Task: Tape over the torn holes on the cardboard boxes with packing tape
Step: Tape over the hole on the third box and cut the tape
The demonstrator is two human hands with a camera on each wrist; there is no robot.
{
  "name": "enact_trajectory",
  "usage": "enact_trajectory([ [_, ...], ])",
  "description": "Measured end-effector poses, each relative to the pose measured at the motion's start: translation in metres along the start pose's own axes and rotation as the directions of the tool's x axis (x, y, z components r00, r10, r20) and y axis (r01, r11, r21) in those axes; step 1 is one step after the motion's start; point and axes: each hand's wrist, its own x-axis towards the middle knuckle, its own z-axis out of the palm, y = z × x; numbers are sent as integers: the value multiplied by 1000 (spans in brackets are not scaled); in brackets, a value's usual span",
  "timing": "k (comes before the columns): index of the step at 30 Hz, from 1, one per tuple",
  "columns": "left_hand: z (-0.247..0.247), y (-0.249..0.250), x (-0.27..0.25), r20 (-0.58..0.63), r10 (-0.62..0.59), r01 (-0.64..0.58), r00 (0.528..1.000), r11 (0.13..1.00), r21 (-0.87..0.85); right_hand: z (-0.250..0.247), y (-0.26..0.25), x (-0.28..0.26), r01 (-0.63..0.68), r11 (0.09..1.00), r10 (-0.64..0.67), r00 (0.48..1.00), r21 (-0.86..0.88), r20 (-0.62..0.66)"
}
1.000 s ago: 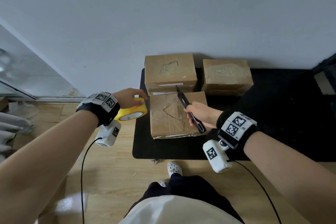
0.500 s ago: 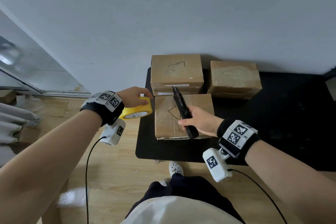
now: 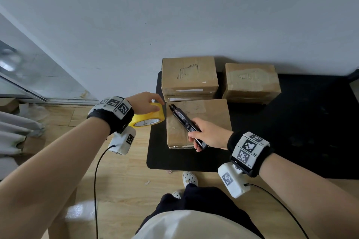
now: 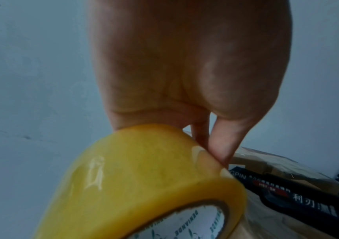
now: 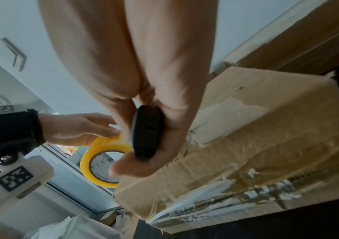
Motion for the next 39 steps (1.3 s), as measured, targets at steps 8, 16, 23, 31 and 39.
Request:
enact_trajectory([
  [8,3,-1,-1,-44,76,-78,996,996,-39,10,-9,8,-31,999,29,998,-32,-62],
  [16,4,0,-4,-83,66,-67,994,998,-14,13,-14,3,-38,979,16,994,-201,-112],
  [23,5,-1,-5,-89,77,-79,993,997,-17,19,-19,8,-68,940,33,993,-334,-111],
  [31,9,-8,-2,-117,8,-8,993,1000,-3,17,-10,-4,-21,945,-45,980,-325,-192],
  [39,10,-9,-6,-119,32,-36,992,999,-32,31,-9,-2,-17,902,-53,987,-432,-149],
])
